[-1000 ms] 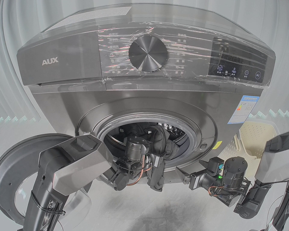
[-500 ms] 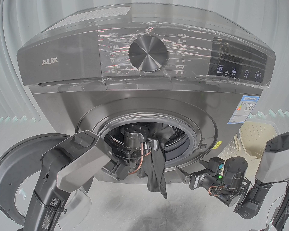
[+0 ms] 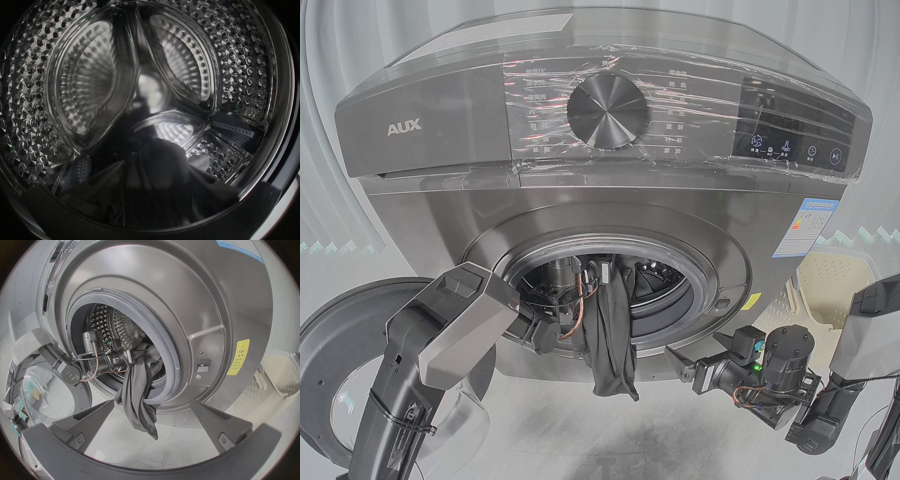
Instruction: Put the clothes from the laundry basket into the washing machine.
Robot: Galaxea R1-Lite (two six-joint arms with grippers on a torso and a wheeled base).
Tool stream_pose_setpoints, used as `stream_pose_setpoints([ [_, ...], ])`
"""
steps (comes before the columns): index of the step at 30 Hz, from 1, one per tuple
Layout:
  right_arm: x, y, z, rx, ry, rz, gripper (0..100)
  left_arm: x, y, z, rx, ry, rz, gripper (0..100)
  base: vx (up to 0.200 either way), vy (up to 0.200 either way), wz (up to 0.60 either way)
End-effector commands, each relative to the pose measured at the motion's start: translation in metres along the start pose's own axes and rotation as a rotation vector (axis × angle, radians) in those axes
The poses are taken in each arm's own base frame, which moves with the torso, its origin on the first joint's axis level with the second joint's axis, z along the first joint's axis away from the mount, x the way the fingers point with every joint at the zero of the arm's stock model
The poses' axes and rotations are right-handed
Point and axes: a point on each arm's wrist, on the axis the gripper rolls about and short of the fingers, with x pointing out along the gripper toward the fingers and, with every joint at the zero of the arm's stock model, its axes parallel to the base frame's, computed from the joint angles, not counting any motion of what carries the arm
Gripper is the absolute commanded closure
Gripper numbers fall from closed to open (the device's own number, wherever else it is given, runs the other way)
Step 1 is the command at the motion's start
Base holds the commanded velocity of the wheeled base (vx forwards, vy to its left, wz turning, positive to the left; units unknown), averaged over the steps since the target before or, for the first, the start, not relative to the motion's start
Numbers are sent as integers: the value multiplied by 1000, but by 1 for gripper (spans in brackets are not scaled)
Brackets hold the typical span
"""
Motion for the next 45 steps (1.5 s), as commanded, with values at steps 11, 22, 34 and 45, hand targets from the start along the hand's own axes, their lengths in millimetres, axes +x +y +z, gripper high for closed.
stream_pose_setpoints([
  [11,0,0,-1,1,3,0,0,-50,-32,-21,54,201,-145,0,0,0,0],
  [22,0,0,0,2,0,0,0,-56,-27,-51,109,286,-145,0,0,0,0],
  [34,0,0,1,3,-3,1,0,-52,-28,-61,110,287,-145,100,0,0,0],
  [45,0,0,0,0,0,0,0,-1,-11,14,-35,-25,-23,100,0,0,0],
])
